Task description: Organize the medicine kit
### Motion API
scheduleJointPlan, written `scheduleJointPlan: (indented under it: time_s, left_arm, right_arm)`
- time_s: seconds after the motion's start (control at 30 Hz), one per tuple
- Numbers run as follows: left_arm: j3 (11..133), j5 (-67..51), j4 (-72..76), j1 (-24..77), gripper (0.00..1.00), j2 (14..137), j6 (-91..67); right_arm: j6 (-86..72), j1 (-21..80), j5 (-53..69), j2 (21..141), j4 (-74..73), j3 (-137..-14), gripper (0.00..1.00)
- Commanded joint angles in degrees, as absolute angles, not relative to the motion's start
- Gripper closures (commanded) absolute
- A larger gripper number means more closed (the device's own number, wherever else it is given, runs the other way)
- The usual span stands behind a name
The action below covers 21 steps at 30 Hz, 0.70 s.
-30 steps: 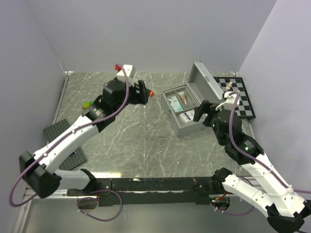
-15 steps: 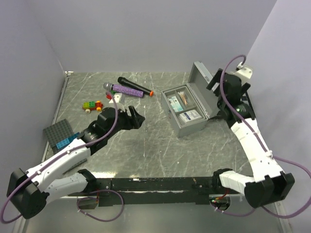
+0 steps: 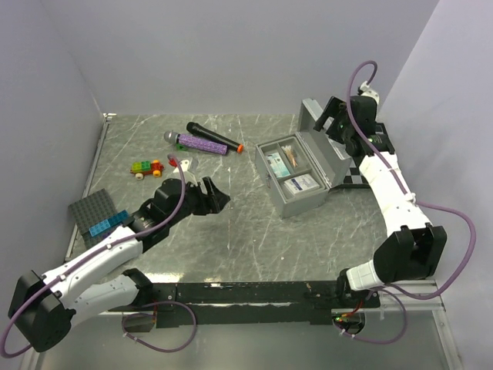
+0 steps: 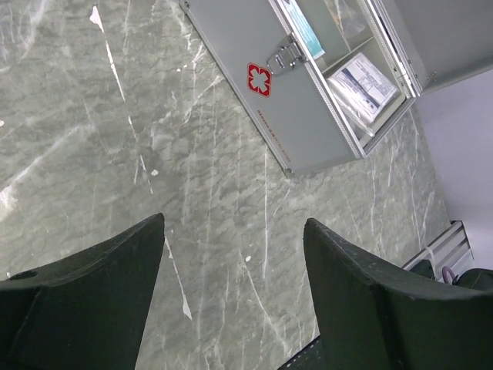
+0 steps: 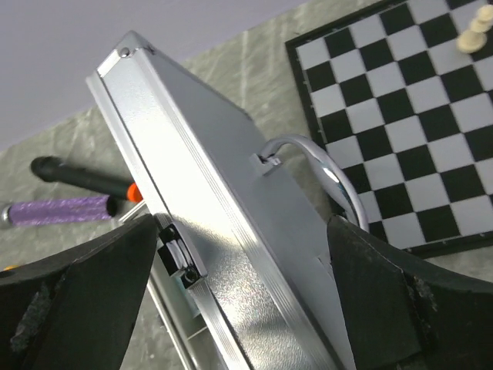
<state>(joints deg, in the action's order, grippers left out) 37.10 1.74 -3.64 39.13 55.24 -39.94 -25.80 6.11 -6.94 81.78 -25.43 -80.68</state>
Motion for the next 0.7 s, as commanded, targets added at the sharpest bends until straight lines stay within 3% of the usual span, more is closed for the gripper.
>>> scheduleJointPlan:
  time_s: [0.0, 0.57, 0.67]
  left_arm:
    - [36.30, 1.41, -1.06, 39.20, 0.24, 53.44, -41.04]
    - [34.98, 0.53, -0.53, 39.20, 0.25, 54.40, -42.71]
    - [34.81, -0.61, -0.44, 39.20, 0.25, 54.75, -42.71]
  right_arm:
    - [-28.04, 7.90, 0.44, 80.78, -26.20, -79.29, 0.03]
    - [-29.09, 11.78, -0.44, 76.82, -24.87, -72.69, 0.04]
    - [-28.48, 12.91, -0.44, 77.34, -25.66, -73.21, 0.00]
